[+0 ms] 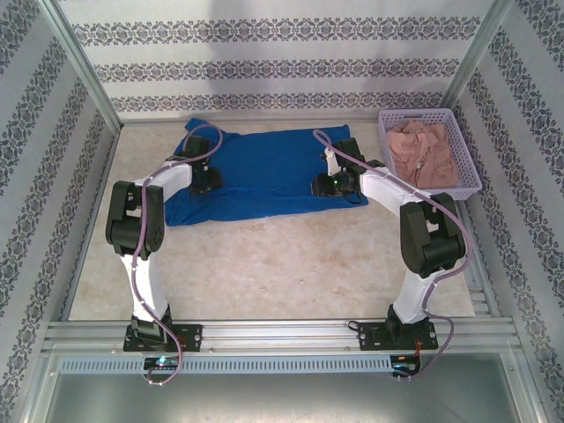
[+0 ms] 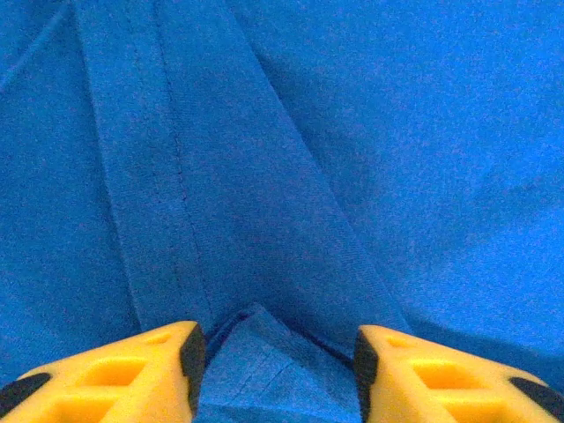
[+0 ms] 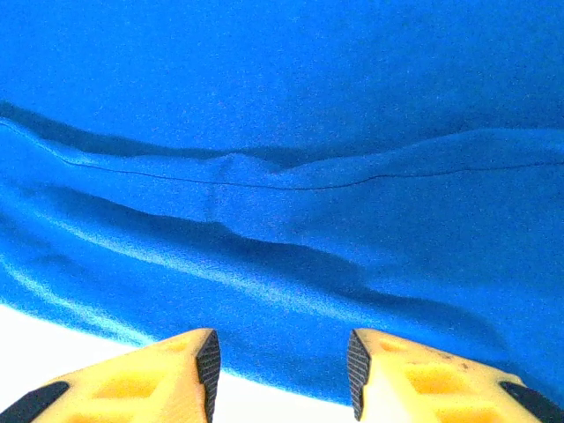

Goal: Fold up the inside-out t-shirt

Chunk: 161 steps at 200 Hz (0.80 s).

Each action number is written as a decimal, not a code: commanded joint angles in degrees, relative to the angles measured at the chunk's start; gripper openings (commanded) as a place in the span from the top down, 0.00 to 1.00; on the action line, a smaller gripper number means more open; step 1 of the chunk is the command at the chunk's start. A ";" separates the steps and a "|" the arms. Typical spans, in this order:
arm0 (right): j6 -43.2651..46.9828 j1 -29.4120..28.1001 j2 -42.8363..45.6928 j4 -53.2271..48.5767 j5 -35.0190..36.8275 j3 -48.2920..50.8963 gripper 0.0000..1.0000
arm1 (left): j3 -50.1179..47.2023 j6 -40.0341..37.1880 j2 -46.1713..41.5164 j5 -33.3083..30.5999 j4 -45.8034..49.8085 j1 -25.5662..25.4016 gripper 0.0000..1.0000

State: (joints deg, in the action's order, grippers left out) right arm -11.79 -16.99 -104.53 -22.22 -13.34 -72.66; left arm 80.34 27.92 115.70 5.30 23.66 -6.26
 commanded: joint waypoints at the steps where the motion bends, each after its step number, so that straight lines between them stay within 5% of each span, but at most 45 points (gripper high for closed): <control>1: -0.51 0.45 -0.14 0.03 -0.67 0.75 0.55 | 1.58 -1.24 2.29 -0.29 2.08 0.30 0.57; 133: -0.55 0.47 -0.41 -0.19 -0.80 0.76 0.55 | 4.59 -3.36 1.63 -1.31 3.45 0.29 1.00; 161: -0.61 0.46 -0.41 -0.14 -0.72 0.94 0.55 | 5.62 -3.81 0.74 -1.52 3.67 0.29 1.00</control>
State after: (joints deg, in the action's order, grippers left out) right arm -11.79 -16.99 -104.53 -22.22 -13.34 -72.58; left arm 83.50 25.65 117.40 5.28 25.39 -6.26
